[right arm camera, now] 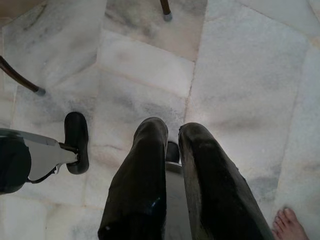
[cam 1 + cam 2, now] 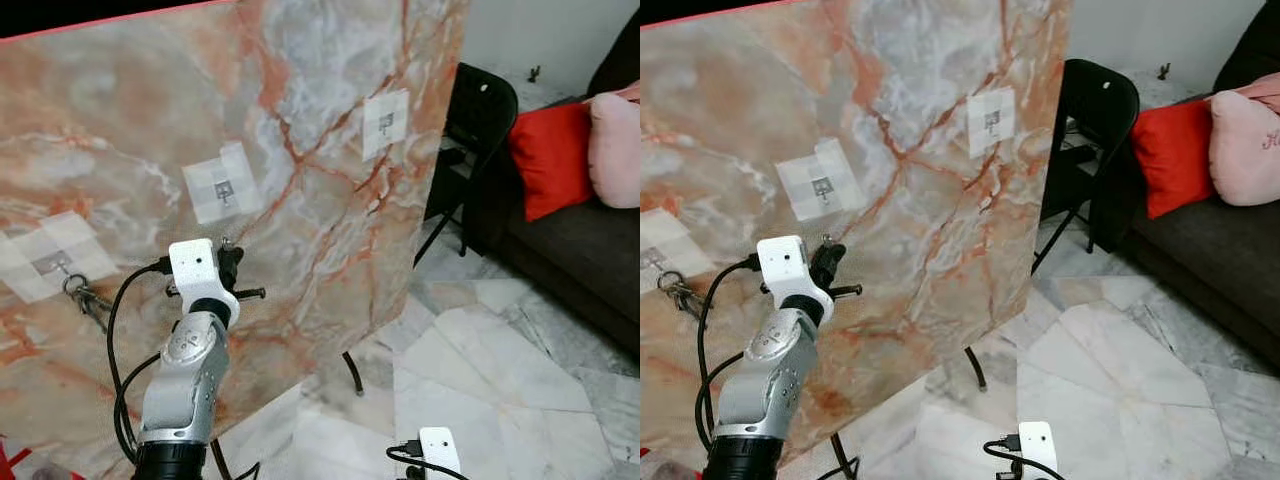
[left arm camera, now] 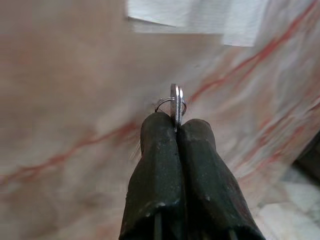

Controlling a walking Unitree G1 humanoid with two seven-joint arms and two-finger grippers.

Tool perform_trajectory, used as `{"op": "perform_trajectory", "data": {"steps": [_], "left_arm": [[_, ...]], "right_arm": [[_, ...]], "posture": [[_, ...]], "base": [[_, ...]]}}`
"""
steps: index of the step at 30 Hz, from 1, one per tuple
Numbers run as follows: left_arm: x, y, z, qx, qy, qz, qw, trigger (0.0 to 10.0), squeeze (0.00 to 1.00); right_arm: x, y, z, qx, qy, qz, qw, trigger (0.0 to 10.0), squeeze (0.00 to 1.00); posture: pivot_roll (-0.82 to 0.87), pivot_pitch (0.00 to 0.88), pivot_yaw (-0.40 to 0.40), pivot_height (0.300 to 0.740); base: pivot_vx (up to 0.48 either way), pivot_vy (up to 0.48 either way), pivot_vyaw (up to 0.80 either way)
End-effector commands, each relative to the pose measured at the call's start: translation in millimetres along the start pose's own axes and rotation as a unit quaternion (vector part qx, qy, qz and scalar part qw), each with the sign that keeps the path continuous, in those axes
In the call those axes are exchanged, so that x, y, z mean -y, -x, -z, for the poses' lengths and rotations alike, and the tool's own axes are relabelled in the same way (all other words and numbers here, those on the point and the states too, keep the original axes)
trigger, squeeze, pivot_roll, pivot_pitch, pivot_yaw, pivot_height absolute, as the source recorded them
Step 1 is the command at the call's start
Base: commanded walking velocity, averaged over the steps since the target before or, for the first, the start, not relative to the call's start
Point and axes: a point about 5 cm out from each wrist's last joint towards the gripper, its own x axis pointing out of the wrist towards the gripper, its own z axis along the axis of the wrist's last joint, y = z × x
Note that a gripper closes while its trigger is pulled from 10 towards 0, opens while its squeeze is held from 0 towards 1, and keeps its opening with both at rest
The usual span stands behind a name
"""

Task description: Hang keys on a hook

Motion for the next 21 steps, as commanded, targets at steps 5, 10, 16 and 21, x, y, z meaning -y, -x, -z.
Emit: {"op": "perform_trajectory", "data": {"steps": [5,10,16,21], "left_arm": [[7.3,2.7,-2.0,0.004,-0.013,0.018,1.000,10.0,0.00],[14.5,4.3,-7.0,0.019,-0.029,0.051,0.998,10.0,0.00],[13.8,4.4,-22.8,0.063,-0.031,0.036,0.997,10.0,0.00],[15.3,4.0,-28.5,0.074,-0.043,0.036,0.996,10.0,0.00]], "right_arm": [[-0.4,-0.1,0.2,-0.004,-0.002,0.000,1.000,10.0,0.00],[-0.7,-0.1,0.3,-0.004,-0.003,0.000,1.000,10.0,0.00],[-1.0,-0.2,0.1,-0.004,-0.004,0.001,1.000,10.0,0.00],[-1.2,-0.2,-0.1,-0.003,-0.004,0.001,1.000,10.0,0.00]], "posture": [[0.02,0.000,-0.016,0.740],[0.02,0.000,-0.015,0.740],[0.02,0.000,-0.015,0.740],[0.02,0.000,-0.013,0.740]], "base": [[0.000,0.000,0.00],[0.000,0.000,0.00],[0.000,0.000,0.00],[0.000,0.000,0.00]]}}
